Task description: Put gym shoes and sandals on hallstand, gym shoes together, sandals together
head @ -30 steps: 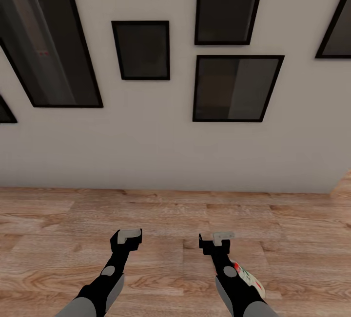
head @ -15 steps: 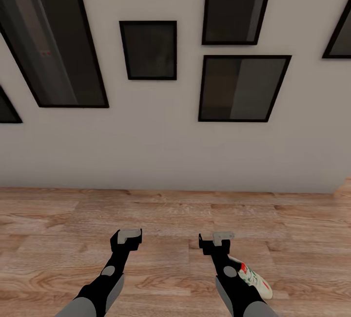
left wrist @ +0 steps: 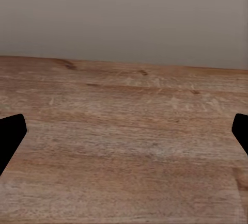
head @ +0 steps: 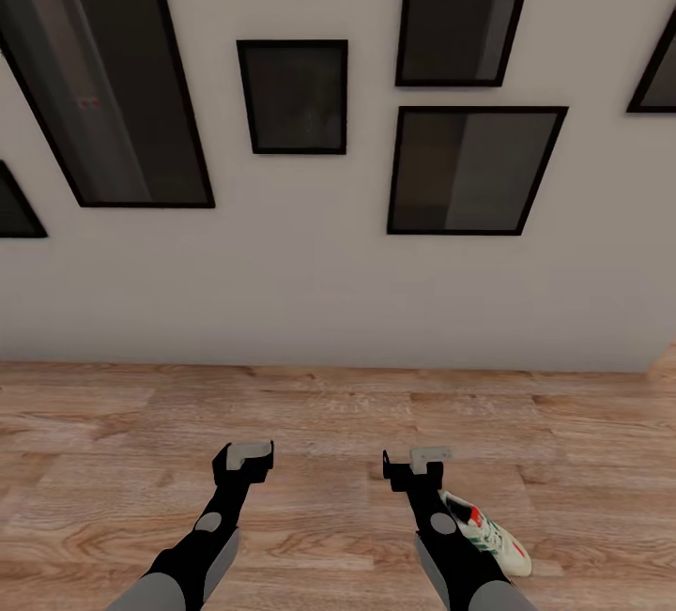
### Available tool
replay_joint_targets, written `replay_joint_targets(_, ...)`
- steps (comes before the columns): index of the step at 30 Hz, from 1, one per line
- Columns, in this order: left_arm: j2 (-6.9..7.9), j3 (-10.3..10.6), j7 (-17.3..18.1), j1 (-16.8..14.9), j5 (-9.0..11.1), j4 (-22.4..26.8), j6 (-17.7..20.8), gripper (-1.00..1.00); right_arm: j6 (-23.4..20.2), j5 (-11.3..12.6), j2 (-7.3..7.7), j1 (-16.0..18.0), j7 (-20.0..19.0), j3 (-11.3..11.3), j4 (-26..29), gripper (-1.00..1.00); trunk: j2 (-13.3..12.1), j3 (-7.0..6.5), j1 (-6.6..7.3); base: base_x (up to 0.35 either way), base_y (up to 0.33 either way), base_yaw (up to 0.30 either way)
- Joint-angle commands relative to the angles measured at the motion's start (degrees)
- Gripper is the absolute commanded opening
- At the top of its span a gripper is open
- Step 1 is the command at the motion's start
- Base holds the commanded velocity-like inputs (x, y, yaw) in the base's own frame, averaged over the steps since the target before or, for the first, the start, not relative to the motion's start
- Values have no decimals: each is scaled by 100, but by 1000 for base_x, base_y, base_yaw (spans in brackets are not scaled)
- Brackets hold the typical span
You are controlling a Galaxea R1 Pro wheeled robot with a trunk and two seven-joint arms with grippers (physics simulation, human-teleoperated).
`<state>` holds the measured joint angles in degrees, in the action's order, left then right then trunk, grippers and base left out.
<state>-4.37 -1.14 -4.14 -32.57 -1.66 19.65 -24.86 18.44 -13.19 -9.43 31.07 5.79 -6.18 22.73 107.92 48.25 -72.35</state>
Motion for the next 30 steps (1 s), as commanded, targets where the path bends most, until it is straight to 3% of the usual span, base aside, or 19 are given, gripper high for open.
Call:
replay_joint_targets(1,-2,-10,-17,-4,-18,-5,-19,100,19,-60,-7,4,10,-41,-5,100,2,5,1,0,158,0)
replay_joint_targets(30,-2,-9,-17,-4,-18,-5,-19,100,19,-60,-7,4,10,-41,-5,100,2,5,1,0,101,0)
